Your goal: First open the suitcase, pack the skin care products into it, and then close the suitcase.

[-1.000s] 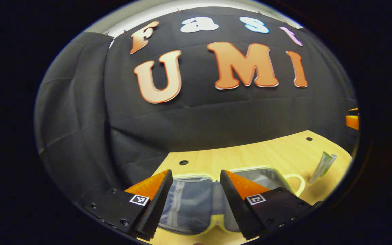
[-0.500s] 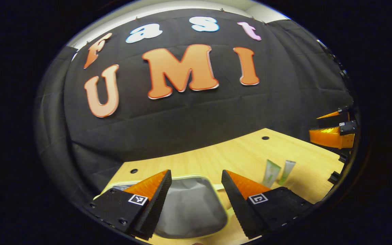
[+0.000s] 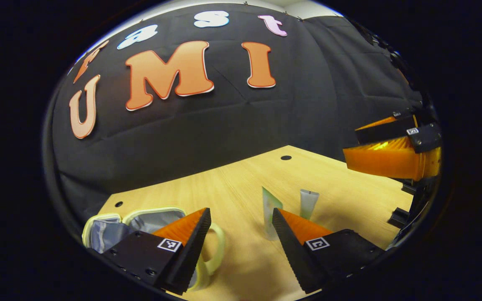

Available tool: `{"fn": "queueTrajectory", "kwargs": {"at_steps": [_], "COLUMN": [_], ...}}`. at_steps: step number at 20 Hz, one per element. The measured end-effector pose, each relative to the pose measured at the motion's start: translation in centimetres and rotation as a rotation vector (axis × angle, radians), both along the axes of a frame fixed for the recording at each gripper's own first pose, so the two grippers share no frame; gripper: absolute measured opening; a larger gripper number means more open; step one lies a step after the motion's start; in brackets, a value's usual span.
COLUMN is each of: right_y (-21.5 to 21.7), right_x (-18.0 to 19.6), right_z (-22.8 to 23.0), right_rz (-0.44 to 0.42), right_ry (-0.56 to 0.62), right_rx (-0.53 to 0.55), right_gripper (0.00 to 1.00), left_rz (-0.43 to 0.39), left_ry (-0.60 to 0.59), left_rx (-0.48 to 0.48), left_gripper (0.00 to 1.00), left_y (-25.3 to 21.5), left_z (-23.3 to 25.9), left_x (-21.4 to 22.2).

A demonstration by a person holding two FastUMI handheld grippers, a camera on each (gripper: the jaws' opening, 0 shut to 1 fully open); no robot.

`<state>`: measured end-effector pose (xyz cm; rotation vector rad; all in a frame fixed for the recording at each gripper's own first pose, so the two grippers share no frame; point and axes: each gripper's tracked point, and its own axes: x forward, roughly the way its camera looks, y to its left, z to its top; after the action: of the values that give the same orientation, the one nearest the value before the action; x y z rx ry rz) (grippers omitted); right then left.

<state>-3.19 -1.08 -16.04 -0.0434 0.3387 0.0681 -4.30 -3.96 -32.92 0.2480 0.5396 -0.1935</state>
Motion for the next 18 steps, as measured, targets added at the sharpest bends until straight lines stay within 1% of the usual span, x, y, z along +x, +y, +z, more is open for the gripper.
{"fn": "queueTrajectory", "kwargs": {"at_steps": [4,6,8,9,11,13,14,15,16,17,18], "right_y": [-0.6,-1.0,-1.5,-1.5,-1.8,-1.8,-1.7,-1.7,-1.7,-1.6,-1.4], "right_x": [-0.2,0.2,0.7,1.0,1.7,2.4,2.4,2.5,2.5,2.7,3.0], "right_z": [-2.8,-4.3,-5.7,-6.4,-8.0,-9.5,-10.4,-11.4,-12.2,-12.9,-13.5], "right_rz": [0.032,0.041,0.048,0.052,0.062,0.082,0.098,0.114,0.129,0.145,0.157], "right_ry": [0.038,0.057,0.074,0.087,0.100,0.116,0.130,0.145,0.157,0.163,0.168], "right_rx": [-0.004,-0.008,0.001,0.008,0.027,0.049,0.055,0.053,0.046,0.037,0.028], "right_gripper": [0.96,0.96,0.96,0.96,0.96,0.96,0.96,0.97,0.96,0.96,0.96], "left_rz": [0.009,0.015,0.019,0.020,0.015,0.008,0.010,0.010,0.019,0.025,0.035], "left_ry": [0.063,0.105,0.117,0.122,0.122,0.141,0.152,0.170,0.164,0.167,0.164], "left_rx": [-0.016,-0.012,-0.022,-0.028,-0.040,-0.054,-0.073,-0.092,-0.105,-0.120,-0.126], "left_gripper": [0.92,0.92,0.92,0.88,0.88,0.78,0.75,0.62,0.58,0.51,0.48], "left_y": [-1.9,-2.3,-2.6,-2.8,-3.3,-3.6,-3.8,-4.0,-3.9,-4.2,-4.0], "left_z": [-5.1,-7.5,-9.0,-9.5,-10.4,-11.4,-12.0,-12.5,-12.2,-12.7,-12.7], "left_x": [-0.4,0.2,1.1,1.6,2.6,2.4,2.9,2.9,2.6,3.2,3.3]}}
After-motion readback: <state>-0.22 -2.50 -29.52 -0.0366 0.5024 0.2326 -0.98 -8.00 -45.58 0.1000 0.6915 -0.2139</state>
